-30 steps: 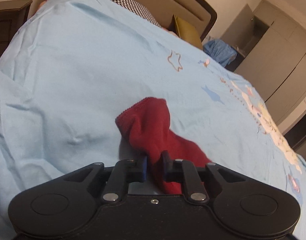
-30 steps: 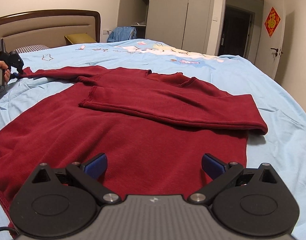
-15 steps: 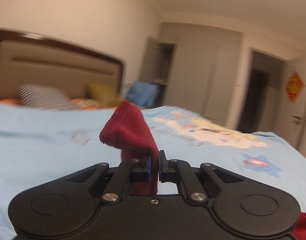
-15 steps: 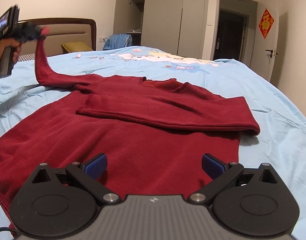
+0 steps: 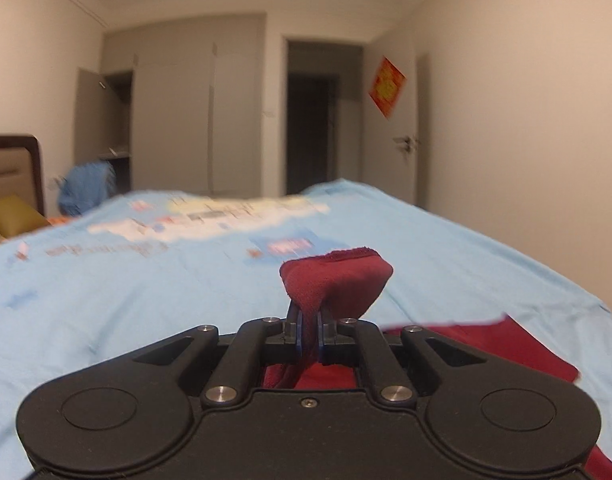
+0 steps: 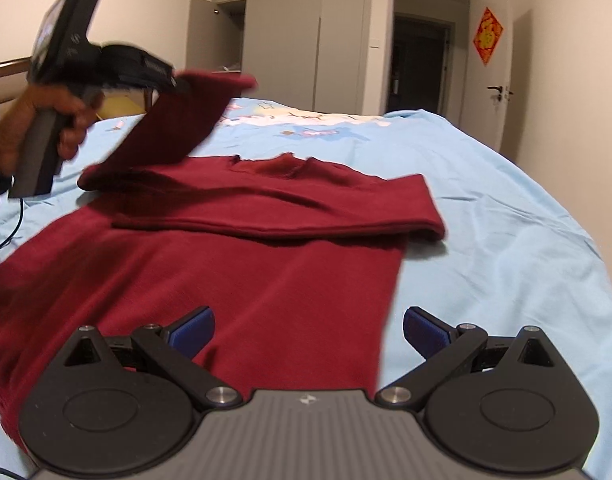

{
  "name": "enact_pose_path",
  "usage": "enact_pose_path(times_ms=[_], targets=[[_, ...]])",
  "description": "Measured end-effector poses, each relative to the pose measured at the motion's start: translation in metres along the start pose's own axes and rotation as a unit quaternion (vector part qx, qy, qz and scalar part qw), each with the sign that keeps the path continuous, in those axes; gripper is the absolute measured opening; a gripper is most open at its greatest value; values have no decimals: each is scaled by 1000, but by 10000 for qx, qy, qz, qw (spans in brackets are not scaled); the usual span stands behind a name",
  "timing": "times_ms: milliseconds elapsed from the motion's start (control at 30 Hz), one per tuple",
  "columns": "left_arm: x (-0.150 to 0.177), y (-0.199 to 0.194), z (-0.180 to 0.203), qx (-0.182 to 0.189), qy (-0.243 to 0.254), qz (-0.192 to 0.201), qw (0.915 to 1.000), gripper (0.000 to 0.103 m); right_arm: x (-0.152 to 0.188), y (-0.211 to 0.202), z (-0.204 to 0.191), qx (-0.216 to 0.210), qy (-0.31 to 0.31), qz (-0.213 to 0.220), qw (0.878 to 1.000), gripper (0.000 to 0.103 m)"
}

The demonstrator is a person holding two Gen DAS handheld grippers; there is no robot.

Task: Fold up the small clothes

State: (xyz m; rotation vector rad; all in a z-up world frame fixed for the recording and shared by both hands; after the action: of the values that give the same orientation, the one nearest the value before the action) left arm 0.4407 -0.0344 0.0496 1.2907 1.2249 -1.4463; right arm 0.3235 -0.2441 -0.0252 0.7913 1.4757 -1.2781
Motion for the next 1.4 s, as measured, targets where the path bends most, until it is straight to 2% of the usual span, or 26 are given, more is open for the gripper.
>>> enact_pose_path(times_ms=[167,367,467,533,633,700,800,933,1033,1133,1267,1333,1400], targets=[[45,11,31,322,110,-456,9984,6,10,-10,15,178,188,-77,9996,103],[72,9,46,658,15,-726,9952,9,20,-12,20,272,453,-103,9985,103],[77,-6,56,968,-124,-918,9910,27,21,-13,18,282,459,-98,9985,103],[78,-12,55,1137,-190,-940,9889,46,22,-13,18,280,482,-100,9984,103],[74,-24,49,1100,-139,-862,9901,68,20,-11,18,285,525,-89,9982,103],[70,-34,42,1059,-90,-833,9908,74,19,-10,18,270,559,-78,9980,103],[65,-48,22,770,-19,-826,9936,85,13,-8,19,205,641,-7,9977,103],[67,-67,-17,65,208,-880,9959,88,-5,2,23,-78,912,143,9957,103],[73,-77,-51,-606,561,-993,9916,89,-23,18,25,-374,1121,218,9928,102],[80,-84,-82,-1123,786,-1114,9843,89,-43,39,18,-609,1050,277,9922,96],[88,-88,-115,-1494,827,-1247,9774,89,-65,79,10,-685,1064,164,9918,84],[92,-87,-127,-1604,797,-1300,9752,89,-72,98,8,-766,1196,47,9899,82],[95,-84,-133,-1633,804,-1325,9743,89,-73,119,8,-638,1264,-229,9897,80]])
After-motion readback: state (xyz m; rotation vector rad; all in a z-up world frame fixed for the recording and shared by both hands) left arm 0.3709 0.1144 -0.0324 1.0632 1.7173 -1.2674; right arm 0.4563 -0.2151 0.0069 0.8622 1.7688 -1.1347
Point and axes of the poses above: each gripper's, at about its wrist camera, not at the fingertips, and y roughly the way its jaws point, z to its right, x to its underside, the point moved 3 cm from there along y, roughly the way its jaws point, and after that the axes turned 9 degrees about z, right-handed, at the moved point
